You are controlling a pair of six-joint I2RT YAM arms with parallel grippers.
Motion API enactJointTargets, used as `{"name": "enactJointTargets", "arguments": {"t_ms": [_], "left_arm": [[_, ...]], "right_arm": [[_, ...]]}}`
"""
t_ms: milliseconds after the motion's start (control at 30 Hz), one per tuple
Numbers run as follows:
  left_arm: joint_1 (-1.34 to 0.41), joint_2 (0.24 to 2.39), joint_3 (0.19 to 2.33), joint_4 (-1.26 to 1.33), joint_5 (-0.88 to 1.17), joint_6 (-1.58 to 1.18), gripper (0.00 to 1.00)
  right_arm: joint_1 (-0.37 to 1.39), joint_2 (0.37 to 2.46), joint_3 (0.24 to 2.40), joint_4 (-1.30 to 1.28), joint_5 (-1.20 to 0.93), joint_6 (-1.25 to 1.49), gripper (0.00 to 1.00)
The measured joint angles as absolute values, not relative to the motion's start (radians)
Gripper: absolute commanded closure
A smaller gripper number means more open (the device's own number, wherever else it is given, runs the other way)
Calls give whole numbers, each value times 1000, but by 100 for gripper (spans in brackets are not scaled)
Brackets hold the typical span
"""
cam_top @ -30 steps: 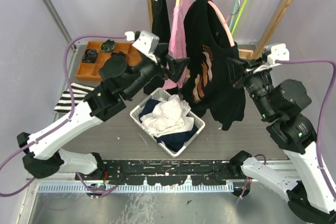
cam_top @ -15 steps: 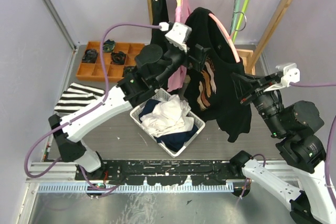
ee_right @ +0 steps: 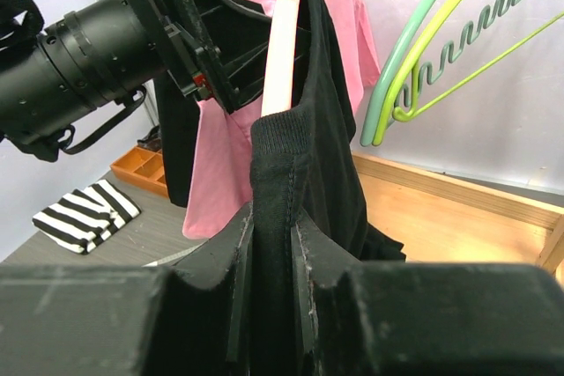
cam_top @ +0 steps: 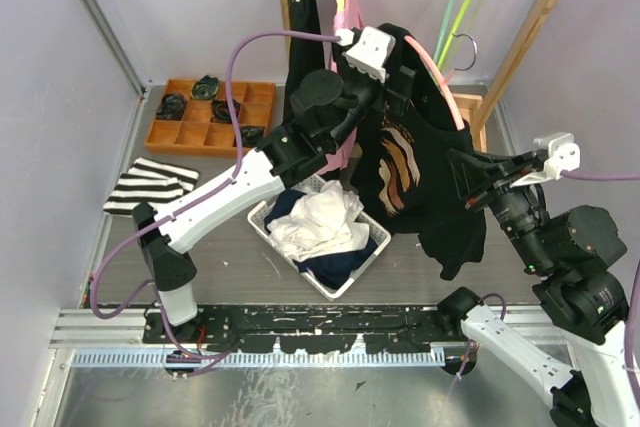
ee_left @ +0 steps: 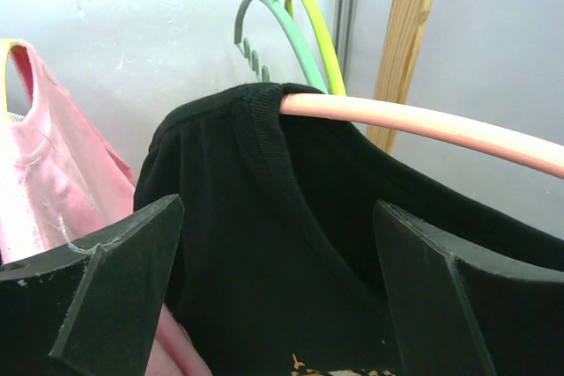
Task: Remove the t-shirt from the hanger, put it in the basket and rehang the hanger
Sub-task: Place the hanger on the clothesline.
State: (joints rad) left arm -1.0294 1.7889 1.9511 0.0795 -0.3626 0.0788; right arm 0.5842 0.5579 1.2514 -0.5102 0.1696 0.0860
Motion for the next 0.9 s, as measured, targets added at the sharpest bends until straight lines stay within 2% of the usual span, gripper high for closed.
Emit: {"name": "enactJointTargets", "arguments": {"t_ms": [100,267,367,600,900], "left_arm": [[-1029,1808,1966,81,-377,88,31],[-1028,1834,1991,83,-385,104,78],[-1028,1838,1992,85,-374,117,99],[-1026,1820,1970,84,-274,135,100],[-1022,1689,1898,37,64,91,100]], "right_arm": [[571,554,1251,-513,155,87,99],[534,543,1251,-531,126,95,99],[508,537,1251,-541,107,102,99],[456,537,1251,-548,68,113,99],[448,538,1219,-517,74,136,99]]}}
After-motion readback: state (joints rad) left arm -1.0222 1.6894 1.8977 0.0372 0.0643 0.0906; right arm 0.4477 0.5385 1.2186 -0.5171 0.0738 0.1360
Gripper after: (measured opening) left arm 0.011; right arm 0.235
